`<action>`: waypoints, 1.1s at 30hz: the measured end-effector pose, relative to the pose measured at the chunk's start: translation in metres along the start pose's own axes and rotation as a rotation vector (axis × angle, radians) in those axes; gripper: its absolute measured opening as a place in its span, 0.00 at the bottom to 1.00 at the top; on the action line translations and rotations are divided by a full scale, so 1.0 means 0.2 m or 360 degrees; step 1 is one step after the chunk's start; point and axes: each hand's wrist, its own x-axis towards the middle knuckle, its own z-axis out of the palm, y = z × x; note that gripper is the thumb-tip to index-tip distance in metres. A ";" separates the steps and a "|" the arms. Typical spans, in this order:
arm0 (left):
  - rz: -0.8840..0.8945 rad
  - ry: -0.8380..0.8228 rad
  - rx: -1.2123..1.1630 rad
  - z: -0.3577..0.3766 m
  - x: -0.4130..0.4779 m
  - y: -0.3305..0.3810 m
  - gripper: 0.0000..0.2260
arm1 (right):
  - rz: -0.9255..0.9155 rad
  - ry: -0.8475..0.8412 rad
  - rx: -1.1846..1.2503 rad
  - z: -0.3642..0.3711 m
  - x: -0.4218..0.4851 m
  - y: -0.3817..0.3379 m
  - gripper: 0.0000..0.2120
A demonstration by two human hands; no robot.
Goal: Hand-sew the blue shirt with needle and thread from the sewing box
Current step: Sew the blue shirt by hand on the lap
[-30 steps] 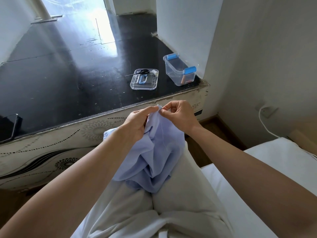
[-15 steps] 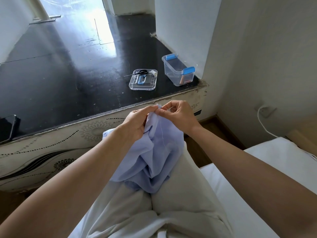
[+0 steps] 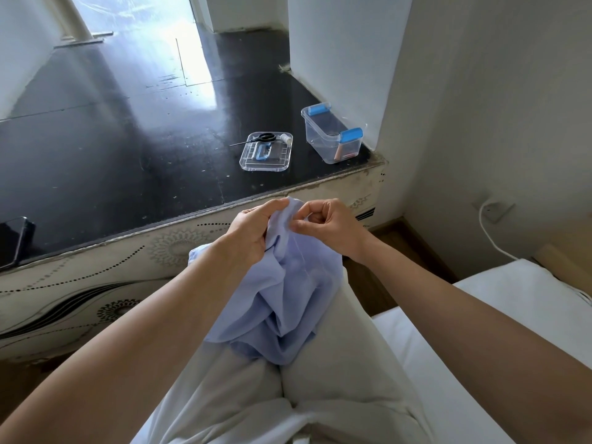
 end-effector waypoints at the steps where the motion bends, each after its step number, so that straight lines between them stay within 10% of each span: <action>1: 0.0038 -0.0036 0.0039 0.00 0.00 0.00 0.18 | 0.0024 -0.0057 0.0001 0.00 0.00 0.00 0.12; 7: 0.0121 -0.0092 -0.0107 0.03 -0.02 0.00 0.13 | 0.0172 -0.0194 0.0001 -0.02 -0.01 0.01 0.17; 15: 0.0412 0.0011 0.0240 0.02 -0.07 0.01 0.13 | 0.0126 0.0362 0.0050 -0.10 0.00 -0.03 0.06; 33: 0.0769 -0.0243 0.0359 -0.07 -0.13 0.00 0.09 | 0.0508 -0.0272 -0.0019 0.00 0.01 -0.10 0.17</action>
